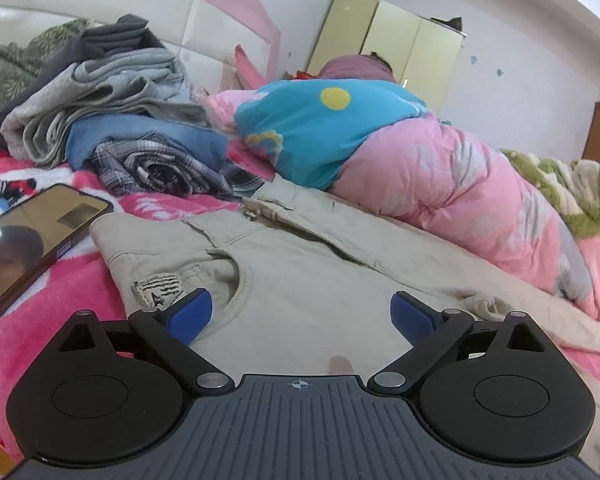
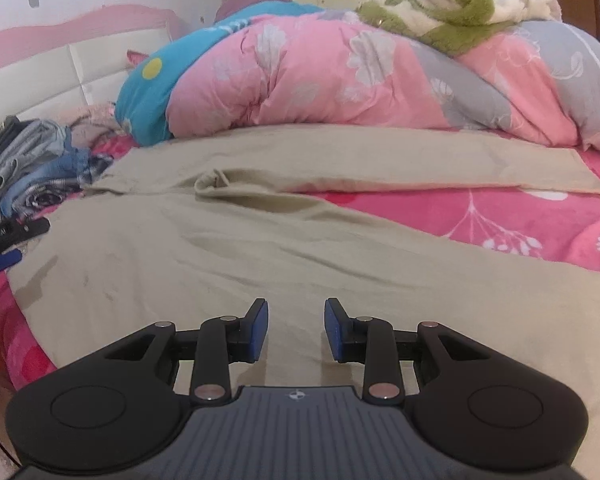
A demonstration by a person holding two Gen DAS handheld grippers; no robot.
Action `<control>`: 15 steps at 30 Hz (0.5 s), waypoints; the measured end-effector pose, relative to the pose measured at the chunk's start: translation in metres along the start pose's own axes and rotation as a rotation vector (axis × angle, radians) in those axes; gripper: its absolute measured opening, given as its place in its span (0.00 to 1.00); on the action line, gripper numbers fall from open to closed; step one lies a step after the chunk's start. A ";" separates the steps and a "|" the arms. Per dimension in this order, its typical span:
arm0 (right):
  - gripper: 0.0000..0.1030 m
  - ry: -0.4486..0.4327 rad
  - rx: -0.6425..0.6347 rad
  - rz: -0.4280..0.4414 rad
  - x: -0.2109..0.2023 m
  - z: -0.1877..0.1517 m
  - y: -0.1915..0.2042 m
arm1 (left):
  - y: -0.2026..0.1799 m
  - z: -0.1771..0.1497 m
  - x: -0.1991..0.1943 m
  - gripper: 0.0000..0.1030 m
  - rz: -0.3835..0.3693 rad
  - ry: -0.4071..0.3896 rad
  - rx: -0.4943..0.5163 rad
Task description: Fold clothes
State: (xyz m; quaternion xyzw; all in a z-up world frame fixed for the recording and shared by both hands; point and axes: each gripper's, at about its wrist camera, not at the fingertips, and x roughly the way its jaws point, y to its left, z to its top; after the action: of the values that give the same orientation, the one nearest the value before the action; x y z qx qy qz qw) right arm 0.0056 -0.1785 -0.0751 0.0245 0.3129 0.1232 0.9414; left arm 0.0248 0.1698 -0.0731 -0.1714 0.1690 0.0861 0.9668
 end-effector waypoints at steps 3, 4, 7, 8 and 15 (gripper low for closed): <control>0.32 -0.024 0.004 -0.003 -0.004 0.000 0.000 | -0.002 -0.002 0.000 0.94 -0.004 0.004 0.023; 0.32 -0.031 0.006 -0.002 -0.005 0.001 0.001 | -0.003 -0.002 0.000 0.94 -0.006 0.006 0.029; 0.32 -0.041 0.006 0.007 -0.005 0.001 0.005 | -0.005 -0.003 0.001 0.95 -0.013 0.012 0.048; 0.32 -0.043 0.004 0.006 -0.004 0.001 0.006 | -0.006 -0.004 0.001 0.95 -0.016 0.015 0.056; 0.32 -0.049 -0.012 0.045 0.006 0.002 0.028 | -0.009 -0.007 0.003 0.96 -0.024 0.033 0.099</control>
State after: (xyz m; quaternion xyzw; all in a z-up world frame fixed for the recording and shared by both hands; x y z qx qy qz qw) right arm 0.0052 -0.1499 -0.0735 0.0289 0.2884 0.1456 0.9459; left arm 0.0271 0.1597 -0.0773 -0.1269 0.1871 0.0631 0.9721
